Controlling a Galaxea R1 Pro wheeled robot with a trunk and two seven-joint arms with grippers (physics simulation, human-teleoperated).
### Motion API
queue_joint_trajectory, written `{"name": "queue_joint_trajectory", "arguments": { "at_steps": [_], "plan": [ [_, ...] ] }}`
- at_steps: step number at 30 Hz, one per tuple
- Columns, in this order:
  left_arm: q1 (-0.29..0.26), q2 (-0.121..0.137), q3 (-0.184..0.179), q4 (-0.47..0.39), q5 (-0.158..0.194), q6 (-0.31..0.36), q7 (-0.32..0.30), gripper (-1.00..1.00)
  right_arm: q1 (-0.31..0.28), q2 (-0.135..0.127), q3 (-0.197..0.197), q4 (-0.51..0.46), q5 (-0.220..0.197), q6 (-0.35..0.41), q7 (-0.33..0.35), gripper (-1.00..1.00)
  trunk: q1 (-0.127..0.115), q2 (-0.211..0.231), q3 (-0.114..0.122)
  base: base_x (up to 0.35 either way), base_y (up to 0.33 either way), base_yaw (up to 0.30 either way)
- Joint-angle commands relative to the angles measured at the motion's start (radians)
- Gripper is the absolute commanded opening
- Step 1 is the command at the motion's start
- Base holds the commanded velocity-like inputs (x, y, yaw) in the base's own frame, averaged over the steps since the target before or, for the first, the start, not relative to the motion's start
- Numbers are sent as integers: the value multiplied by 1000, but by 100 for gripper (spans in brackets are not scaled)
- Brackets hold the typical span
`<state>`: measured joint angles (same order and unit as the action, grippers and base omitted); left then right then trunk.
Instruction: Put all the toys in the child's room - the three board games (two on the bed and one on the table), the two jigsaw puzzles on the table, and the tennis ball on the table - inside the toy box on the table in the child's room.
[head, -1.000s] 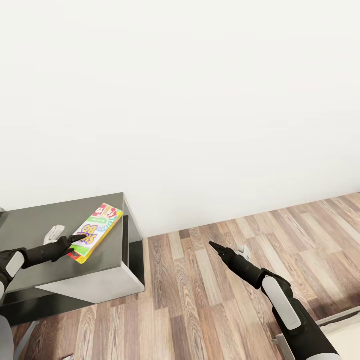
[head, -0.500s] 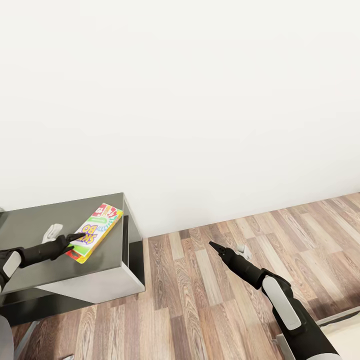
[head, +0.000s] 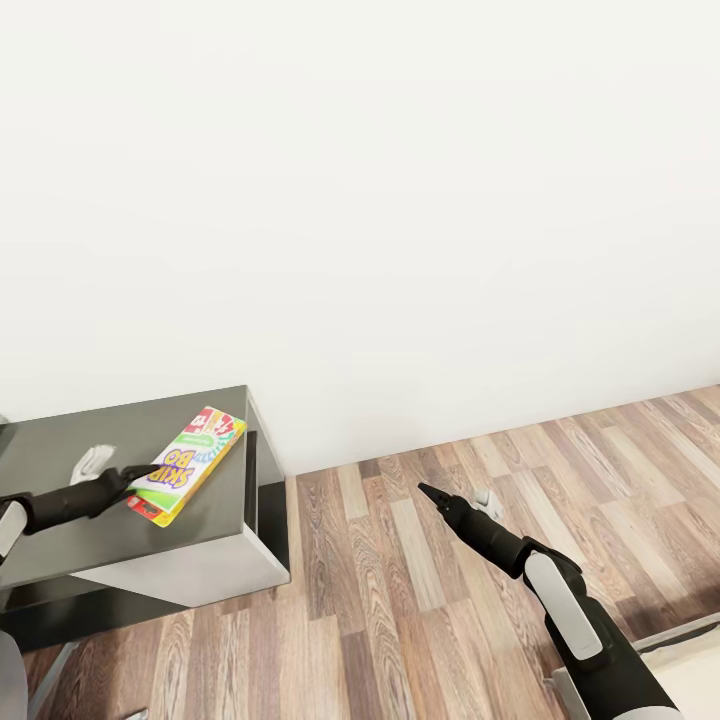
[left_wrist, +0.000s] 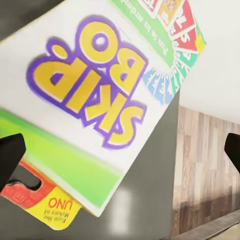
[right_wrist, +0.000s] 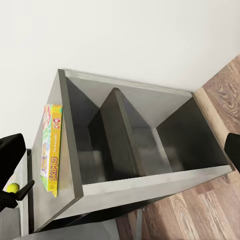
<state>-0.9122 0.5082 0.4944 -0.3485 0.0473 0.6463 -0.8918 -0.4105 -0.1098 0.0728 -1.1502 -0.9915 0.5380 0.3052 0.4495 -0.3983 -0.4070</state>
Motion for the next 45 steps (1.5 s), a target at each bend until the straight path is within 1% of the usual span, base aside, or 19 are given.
{"name": "queue_joint_trajectory", "arguments": {
  "at_steps": [1,11,15,17,18,22,23,27,31,36,45],
  "plan": [
    [0,3,3,0,3,9,1,100,0,-1,1,0,-4,3,0,100,1,-2,-2,0,0,0],
    [1,25,3,-5,3,8,13,100,0,-1,1,0,-4,3,0,100,1,-2,-2,0,0,0],
    [2,31,3,-15,3,8,41,100,0,-1,1,0,-4,3,0,100,1,-2,-2,0,0,0],
    [2,32,3,-20,3,8,70,100,-1,-1,1,0,-4,3,0,100,1,-2,-2,0,0,0],
    [2,32,3,-22,3,8,94,100,-1,-1,1,0,-4,3,0,100,1,-2,-2,0,0,0],
    [3,31,2,-27,3,7,150,100,0,-1,1,0,-4,3,0,100,1,-2,-2,0,0,0],
    [3,31,2,-31,4,6,178,100,0,-1,1,0,-4,3,0,100,1,-2,-2,0,0,0],
    [3,26,1,-37,4,0,236,100,-1,-1,1,0,-4,3,0,100,1,-2,-2,0,0,0],
    [3,21,3,-38,4,-45,285,100,-1,-1,1,0,-4,3,0,100,1,-2,-2,23,0,0],
    [3,17,4,-38,5,-67,326,100,0,-1,1,0,-4,3,0,100,1,-2,-2,66,0,0],
    [3,3,4,-38,5,-74,345,100,0,-1,1,0,-4,3,0,100,1,-2,-2,131,0,0]
  ]
}}
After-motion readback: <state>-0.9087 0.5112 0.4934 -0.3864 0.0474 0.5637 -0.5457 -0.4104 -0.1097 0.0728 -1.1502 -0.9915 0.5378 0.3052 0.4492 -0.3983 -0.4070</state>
